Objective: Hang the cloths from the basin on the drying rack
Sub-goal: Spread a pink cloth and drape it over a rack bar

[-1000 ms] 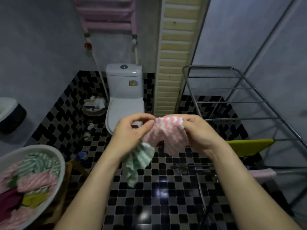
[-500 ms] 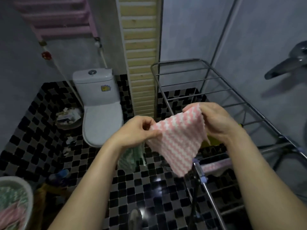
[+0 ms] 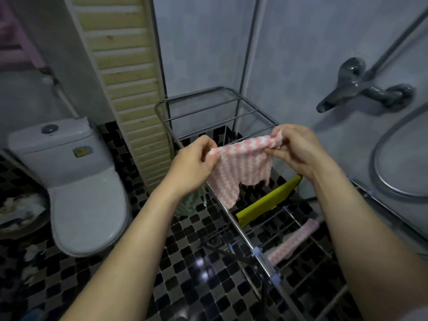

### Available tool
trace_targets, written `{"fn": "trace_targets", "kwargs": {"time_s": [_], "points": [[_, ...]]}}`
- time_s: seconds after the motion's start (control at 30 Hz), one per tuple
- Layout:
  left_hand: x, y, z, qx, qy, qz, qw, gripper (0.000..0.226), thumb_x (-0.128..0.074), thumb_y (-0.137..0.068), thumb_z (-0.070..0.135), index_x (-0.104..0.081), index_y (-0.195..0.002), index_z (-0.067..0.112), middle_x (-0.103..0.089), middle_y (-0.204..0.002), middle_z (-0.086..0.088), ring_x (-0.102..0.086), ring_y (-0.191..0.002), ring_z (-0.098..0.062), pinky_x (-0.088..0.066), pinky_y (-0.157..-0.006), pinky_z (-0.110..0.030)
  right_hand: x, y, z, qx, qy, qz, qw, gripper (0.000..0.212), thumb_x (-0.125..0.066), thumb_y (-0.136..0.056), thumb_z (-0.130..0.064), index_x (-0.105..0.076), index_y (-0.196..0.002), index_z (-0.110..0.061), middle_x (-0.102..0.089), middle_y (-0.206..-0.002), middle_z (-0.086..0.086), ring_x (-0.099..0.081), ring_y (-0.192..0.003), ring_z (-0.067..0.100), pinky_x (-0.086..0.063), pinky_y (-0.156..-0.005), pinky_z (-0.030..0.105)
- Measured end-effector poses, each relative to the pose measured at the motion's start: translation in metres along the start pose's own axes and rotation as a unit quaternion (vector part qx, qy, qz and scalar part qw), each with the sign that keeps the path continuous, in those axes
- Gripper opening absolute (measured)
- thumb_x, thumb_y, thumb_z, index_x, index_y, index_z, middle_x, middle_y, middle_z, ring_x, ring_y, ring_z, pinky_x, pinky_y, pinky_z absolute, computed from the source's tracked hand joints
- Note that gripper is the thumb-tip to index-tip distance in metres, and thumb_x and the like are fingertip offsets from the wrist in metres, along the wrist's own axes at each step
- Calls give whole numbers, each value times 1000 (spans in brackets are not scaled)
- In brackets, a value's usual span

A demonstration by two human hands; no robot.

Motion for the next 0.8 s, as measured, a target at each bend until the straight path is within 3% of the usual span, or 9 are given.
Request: {"fn": "trace_targets", "kwargs": {"time_s": [0.13,0.2,0.3,0.4,0.5,0.63,0.73,0.8], "points": [[-27,-18,-14,21,47,-32,998,8,-59,-93,27,-55,-90,20,-66,-81,-2,-62,-75,-23,-51,-71,-40,23,-18,12,-18,-60,-31,998,16,-51,-92,-10,-67,-90,-5,-69,-77,7,-68,-75,17,-60,-70,27],[-43,-26,-28,39,52,-66,996,10,-60,-93,28,-56,-89,20,-69,-82,-3,-65,-77,-24,-53,-72,-41,36,-30,24,-1,56,-51,997,13,-64,-88,-7,-67,-101,-6,-72,-89,9,-70,-79,18,-60,-73,27],[-66,-43,-53,71,45,-108,991,10,-63,-91,29,-56,-85,26,-68,-82,-3,-65,-77,-26,-54,-73,-44,47,-61,50,0,280,-47,959,23,-74,-81,-3,-70,-103,-10,-74,-93,11,-72,-83,23,-60,-77,38],[-78,-58,-81,115,19,-124,985,11,-59,-93,22,-56,-84,28,-66,-80,-2,-61,-74,-22,-52,-75,-41,45,-92,74,17,337,8,941,11,-71,-83,-7,-68,-94,-6,-68,-85,9,-68,-75,25,-59,-74,44],[-77,-71,-106,156,-16,-63,986,13,-56,-94,21,-56,-84,29,-67,-82,4,-60,-73,-16,-50,-73,-37,29,-117,86,56,368,44,927,11,-72,-84,-16,-64,-79,-9,-58,-71,3,-57,-68,18,-48,-63,32],[-73,-84,-124,199,-90,34,975,10,-54,-95,22,-59,-104,22,-63,-91,4,-55,-76,-12,-39,-62,-30,7,-151,113,54,365,42,929,22,-64,-85,-35,-67,-91,-14,-65,-82,2,-65,-81,25,-54,-68,37],[-79,-85,-127,161,-143,11,976,29,-61,-92,23,-57,-121,23,-61,-110,1,-56,-92,-12,-42,-74,-25,-9,-160,130,19,342,1,939,41,-61,-90,-28,-58,-128,-14,-64,-121,6,-60,-112,24,-49,-94,34],[-94,-77,-125,138,-168,-81,973,29,-63,-91,30,-61,-120,27,-63,-117,6,-59,-101,-10,-48,-82,-25,-6,-160,132,32,378,28,925,44,-60,-92,-20,-52,-135,-16,-58,-131,6,-56,-117,23,-45,-93,31]]}}
Point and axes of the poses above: each hand's wrist, its own y-axis away from the middle knuckle, its own x-axis out of the back of the hand, z = x × y, the point moved 4 cm from there along -y, towards the middle knuckle
